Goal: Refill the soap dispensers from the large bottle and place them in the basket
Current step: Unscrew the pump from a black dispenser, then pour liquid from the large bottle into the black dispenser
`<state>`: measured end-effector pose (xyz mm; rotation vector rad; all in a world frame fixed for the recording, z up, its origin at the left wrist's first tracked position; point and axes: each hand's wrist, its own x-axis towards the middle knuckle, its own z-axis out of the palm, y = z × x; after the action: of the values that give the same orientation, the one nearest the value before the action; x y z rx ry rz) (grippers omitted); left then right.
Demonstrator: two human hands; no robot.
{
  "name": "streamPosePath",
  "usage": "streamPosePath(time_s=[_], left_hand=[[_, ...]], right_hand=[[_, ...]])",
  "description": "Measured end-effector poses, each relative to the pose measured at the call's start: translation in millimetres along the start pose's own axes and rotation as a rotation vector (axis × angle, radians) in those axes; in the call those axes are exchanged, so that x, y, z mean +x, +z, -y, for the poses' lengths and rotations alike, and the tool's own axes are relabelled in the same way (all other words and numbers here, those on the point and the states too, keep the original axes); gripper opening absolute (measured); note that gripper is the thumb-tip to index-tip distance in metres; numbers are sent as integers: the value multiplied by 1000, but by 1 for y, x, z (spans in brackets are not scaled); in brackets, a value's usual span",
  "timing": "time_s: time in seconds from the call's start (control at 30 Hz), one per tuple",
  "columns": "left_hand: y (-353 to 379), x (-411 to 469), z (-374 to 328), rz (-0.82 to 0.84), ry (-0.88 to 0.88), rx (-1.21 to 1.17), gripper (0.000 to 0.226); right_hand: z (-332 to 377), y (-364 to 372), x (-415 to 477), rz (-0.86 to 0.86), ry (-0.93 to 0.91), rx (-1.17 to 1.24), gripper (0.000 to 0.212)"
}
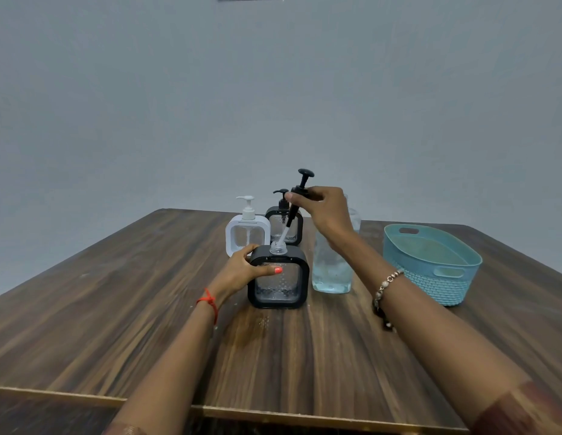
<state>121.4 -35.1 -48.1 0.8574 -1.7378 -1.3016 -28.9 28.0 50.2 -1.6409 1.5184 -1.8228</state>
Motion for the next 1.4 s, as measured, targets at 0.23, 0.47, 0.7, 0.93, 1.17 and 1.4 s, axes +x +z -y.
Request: streamPosePath(time_s=[0.23, 0.47, 0.7, 0.93, 1.17, 1.4], left_hand=[[1, 2, 5, -9, 10, -3, 40], [2, 4, 9, 14, -3, -21, 46], [1, 3, 18, 18, -31, -46, 60], [1, 6, 18, 11, -35, -21, 59], [0, 6, 20, -6, -34, -20, 58], [-1, 6, 22, -12, -29, -20, 60]], right_hand=[[7, -34, -11, -184, -261, -17, 18], [-30, -66, -57, 493, -384, -560, 30], [-92, -68, -83, 770, -220, -839, 43], [-102, -59, -89, 721, -166, -747, 47], [-103, -35, -95, 654, -164, -696, 44], [-101, -33, -89, 588, -124, -593, 44]])
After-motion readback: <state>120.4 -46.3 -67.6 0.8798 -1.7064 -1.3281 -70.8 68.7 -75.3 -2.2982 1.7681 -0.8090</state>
